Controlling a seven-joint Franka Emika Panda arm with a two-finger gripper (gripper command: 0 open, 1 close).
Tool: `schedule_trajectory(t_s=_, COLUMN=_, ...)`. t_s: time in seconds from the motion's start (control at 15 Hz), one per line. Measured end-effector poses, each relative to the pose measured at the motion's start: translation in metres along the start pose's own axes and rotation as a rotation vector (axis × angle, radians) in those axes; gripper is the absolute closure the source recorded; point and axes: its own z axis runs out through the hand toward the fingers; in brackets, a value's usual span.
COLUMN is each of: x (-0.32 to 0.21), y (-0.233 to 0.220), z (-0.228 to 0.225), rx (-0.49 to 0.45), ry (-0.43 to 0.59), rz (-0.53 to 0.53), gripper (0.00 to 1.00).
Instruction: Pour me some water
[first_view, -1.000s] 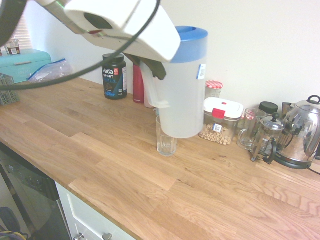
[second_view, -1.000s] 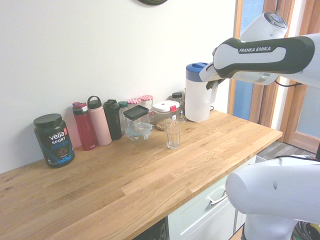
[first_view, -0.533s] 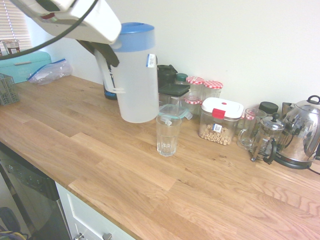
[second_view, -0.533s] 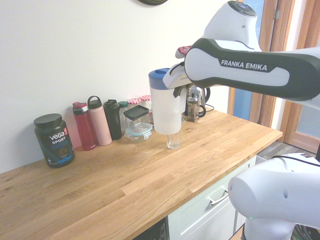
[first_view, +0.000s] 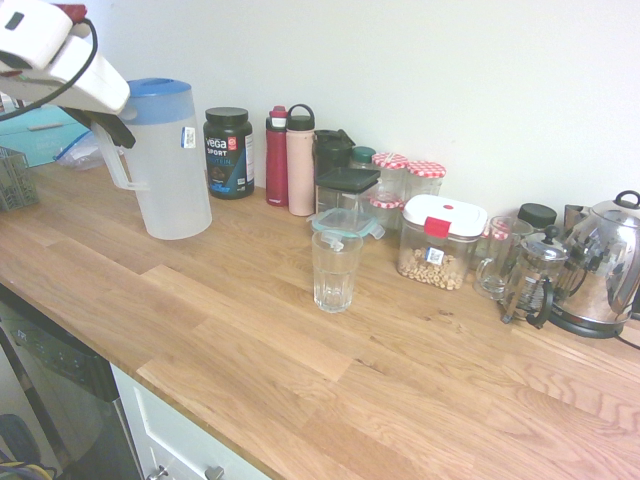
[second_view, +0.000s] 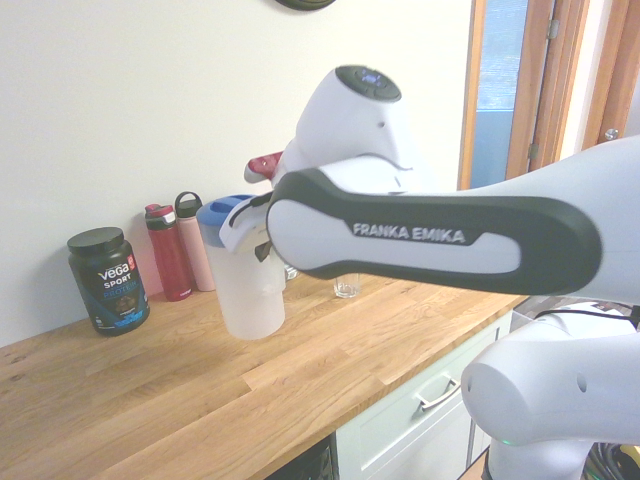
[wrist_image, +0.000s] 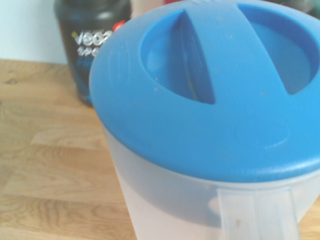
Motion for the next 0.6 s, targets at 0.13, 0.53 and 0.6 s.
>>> schedule_trajectory(t_s=0.13, x=-0.009, y=-0.004, z=0.033, rx=-0.017, ry=-0.003, rz=-0.011, gripper=1.00)
schedule_trajectory(t_s=0.53, x=-0.018, y=-0.014, z=0.076, rx=-0.022, ry=0.012, rz=-0.007, gripper=1.00)
schedule_trajectory(t_s=0.6, x=-0.020, y=-0.016, z=0.081, rx=-0.014, ry=0.012, rz=-0.007, gripper=1.00)
